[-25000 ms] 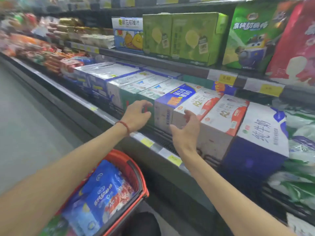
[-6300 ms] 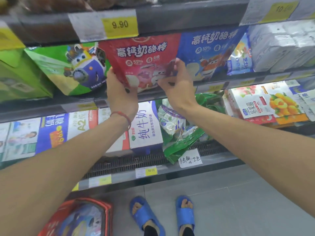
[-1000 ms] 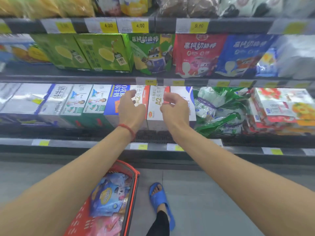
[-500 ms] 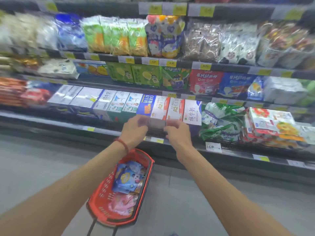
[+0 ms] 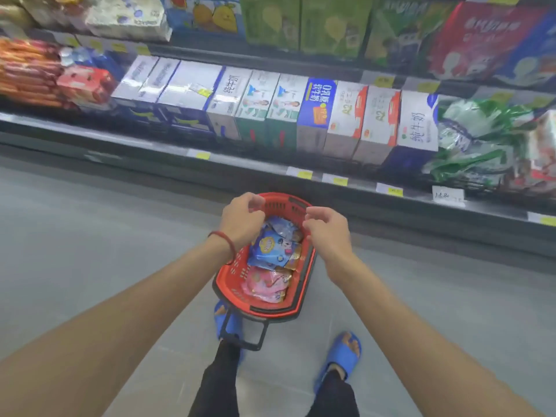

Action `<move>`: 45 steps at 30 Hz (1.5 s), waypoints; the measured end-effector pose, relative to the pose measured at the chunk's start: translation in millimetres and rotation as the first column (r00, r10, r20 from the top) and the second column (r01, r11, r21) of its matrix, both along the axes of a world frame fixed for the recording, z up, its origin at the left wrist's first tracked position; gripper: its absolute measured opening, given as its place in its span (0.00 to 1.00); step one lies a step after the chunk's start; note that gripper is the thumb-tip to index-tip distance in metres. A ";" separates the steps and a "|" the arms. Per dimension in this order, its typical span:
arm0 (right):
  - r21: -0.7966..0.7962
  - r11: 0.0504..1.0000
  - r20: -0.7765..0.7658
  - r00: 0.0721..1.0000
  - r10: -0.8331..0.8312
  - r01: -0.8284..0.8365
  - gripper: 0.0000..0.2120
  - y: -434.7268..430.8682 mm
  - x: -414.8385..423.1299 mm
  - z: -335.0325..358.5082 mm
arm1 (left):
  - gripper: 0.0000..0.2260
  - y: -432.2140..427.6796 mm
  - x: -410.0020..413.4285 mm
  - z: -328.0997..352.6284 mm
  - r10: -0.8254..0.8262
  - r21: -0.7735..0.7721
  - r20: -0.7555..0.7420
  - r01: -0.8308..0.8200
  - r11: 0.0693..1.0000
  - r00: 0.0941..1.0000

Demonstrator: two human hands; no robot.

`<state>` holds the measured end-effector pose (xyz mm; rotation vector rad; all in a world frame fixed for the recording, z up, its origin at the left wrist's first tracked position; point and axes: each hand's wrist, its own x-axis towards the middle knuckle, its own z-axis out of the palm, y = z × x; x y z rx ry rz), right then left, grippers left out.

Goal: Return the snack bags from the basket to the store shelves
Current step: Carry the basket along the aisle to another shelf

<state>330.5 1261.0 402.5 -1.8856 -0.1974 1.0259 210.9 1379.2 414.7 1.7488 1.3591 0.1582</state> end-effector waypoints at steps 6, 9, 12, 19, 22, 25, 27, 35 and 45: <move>-0.172 0.961 0.054 0.976 -0.211 0.217 0.16 26.5 -55.9 -93.4 | 0.13 55.3 -58.3 -97.6 -0.044 -0.138 -0.055 0.036 0.990 0.997; -0.249 0.938 0.043 0.971 -0.237 0.240 0.14 38.4 -80.0 -147.6 | 0.12 75.5 -82.2 -149.0 -0.057 -0.159 -0.096 0.041 0.986 0.994; -0.322 0.911 0.081 0.966 -0.246 0.259 0.13 44.2 -96.7 -202.7 | 0.13 89.0 -95.8 -204.2 -0.076 -0.191 -0.168 0.044 0.981 0.983; -0.510 0.834 0.172 0.975 -0.141 0.211 0.25 44.4 -95.2 -322.8 | 0.20 105.0 -95.4 -330.8 -0.109 -0.150 -0.258 0.072 0.986 0.960; -0.571 0.788 0.272 0.959 -0.084 0.231 0.33 42.3 -83.9 -364.1 | 0.28 113.1 -89.3 -374.4 -0.054 -0.136 -0.301 0.013 0.991 0.952; -0.634 0.728 0.296 0.951 -0.084 0.261 0.37 42.0 -66.5 -407.7 | 0.32 113.4 -81.3 -416.7 -0.038 -0.184 -0.314 -0.021 0.983 0.949; -0.662 0.698 0.269 0.956 -0.118 0.273 0.37 42.1 -59.6 -425.8 | 0.33 111.9 -77.7 -436.3 -0.007 -0.205 -0.288 -0.054 0.977 0.958; -0.663 0.628 0.332 0.911 -0.242 0.409 0.26 45.6 -49.6 -452.0 | 0.18 117.4 -72.9 -462.5 0.007 -0.105 -0.402 -0.054 0.993 0.916; -0.679 0.652 0.198 0.940 -0.278 0.336 0.24 19.3 -36.5 -419.7 | 0.20 115.4 -65.1 -413.9 -0.028 -0.142 -0.525 -0.055 0.988 0.851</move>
